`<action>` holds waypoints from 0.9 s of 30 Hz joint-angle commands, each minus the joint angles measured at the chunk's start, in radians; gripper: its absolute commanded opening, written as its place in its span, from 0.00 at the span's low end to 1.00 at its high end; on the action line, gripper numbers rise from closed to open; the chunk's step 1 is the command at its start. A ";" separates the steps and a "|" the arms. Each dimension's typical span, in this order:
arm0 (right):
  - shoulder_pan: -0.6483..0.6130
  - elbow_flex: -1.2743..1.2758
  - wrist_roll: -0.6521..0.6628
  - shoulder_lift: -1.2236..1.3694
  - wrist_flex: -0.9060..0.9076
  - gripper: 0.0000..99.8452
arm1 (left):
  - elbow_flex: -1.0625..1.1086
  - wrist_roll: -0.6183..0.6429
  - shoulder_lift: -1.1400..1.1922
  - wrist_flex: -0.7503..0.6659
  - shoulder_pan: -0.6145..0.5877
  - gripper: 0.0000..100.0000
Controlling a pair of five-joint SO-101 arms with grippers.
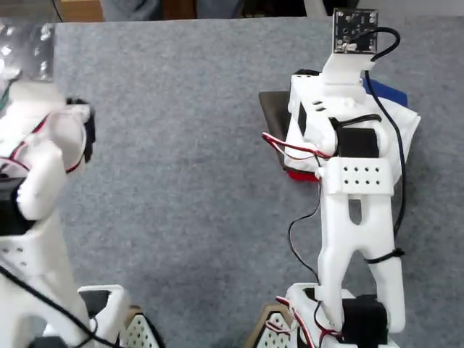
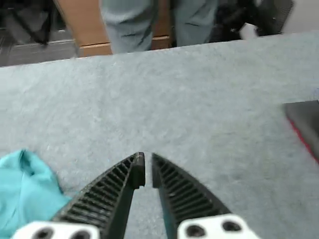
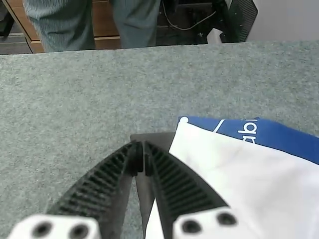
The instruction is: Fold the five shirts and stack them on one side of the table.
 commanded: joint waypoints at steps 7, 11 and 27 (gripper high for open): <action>0.006 0.001 0.006 -0.033 -0.017 0.01 | 0.526 -0.112 0.055 -0.482 -0.633 0.20; 0.005 0.028 0.008 -0.033 -0.021 0.01 | 0.616 -0.155 0.262 -0.738 -0.805 0.20; -0.034 0.038 0.006 -0.039 -0.015 0.01 | -0.243 -0.038 1.255 -0.477 -0.865 0.18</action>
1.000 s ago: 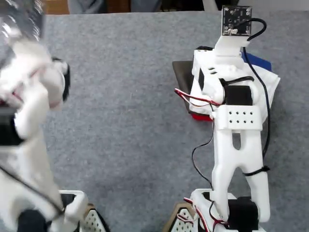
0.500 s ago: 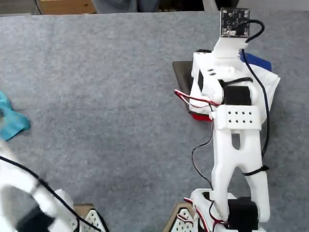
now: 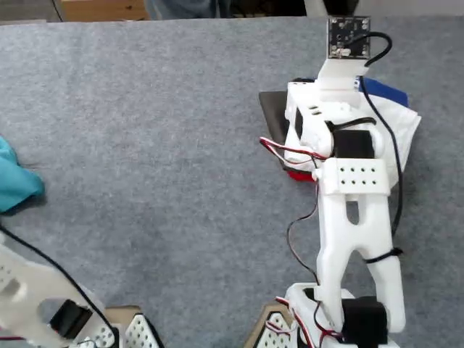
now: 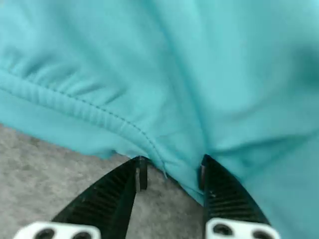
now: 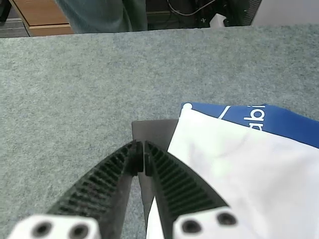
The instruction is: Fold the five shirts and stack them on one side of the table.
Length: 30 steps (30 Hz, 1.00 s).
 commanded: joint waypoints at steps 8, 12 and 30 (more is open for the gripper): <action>-0.026 -0.008 0.006 -0.041 -0.012 0.01 | -0.412 0.034 0.075 0.351 0.189 0.03; -0.026 -0.008 0.006 -0.041 -0.012 0.01 | -0.510 0.054 0.058 0.482 0.268 0.03; -0.021 0.007 0.005 -0.035 -0.015 0.01 | 0.275 -0.012 -0.844 0.454 1.070 0.03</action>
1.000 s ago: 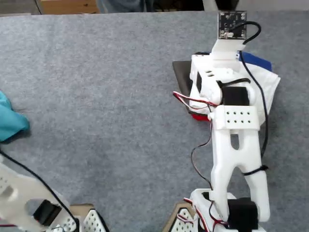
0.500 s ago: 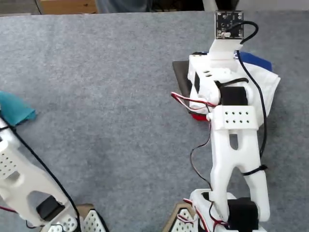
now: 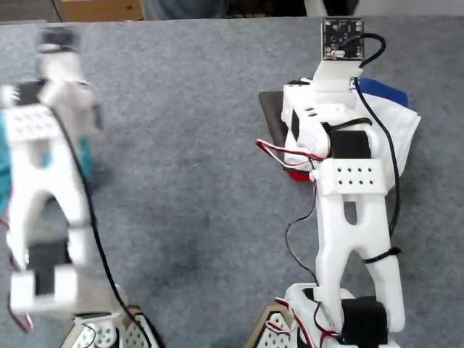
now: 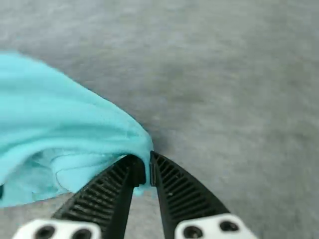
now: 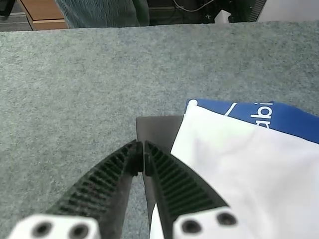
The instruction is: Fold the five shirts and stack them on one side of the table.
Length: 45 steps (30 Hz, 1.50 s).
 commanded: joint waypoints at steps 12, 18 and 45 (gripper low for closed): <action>-0.014 -0.013 0.005 -0.033 -0.020 0.02 | 0.432 -0.051 -0.543 -0.023 0.447 0.27; -0.057 -0.018 0.008 -0.031 0.031 0.02 | 0.127 0.086 -0.532 0.061 0.096 0.27; -0.931 -0.845 0.005 1.081 0.359 0.26 | 0.028 -0.172 0.304 -0.391 -1.152 0.27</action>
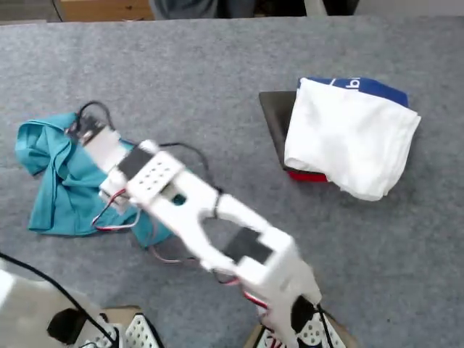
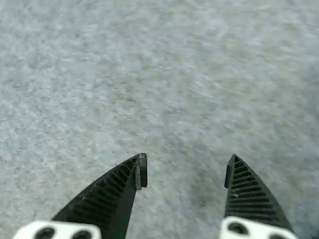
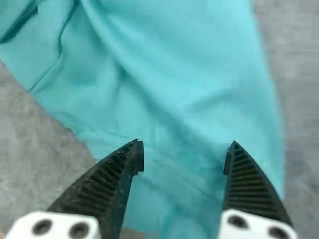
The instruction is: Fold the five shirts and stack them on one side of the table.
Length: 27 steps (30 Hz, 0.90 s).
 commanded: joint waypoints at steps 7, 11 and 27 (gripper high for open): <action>0.012 -0.410 0.003 0.294 0.048 0.06 | -0.262 -0.012 0.169 -0.020 -0.117 0.27; 0.091 -0.530 0.005 0.312 0.167 0.02 | -0.369 -0.012 0.262 -0.020 -0.157 0.27; 0.609 -0.717 0.150 0.314 0.221 0.02 | -0.750 -0.012 0.563 0.068 -0.200 0.27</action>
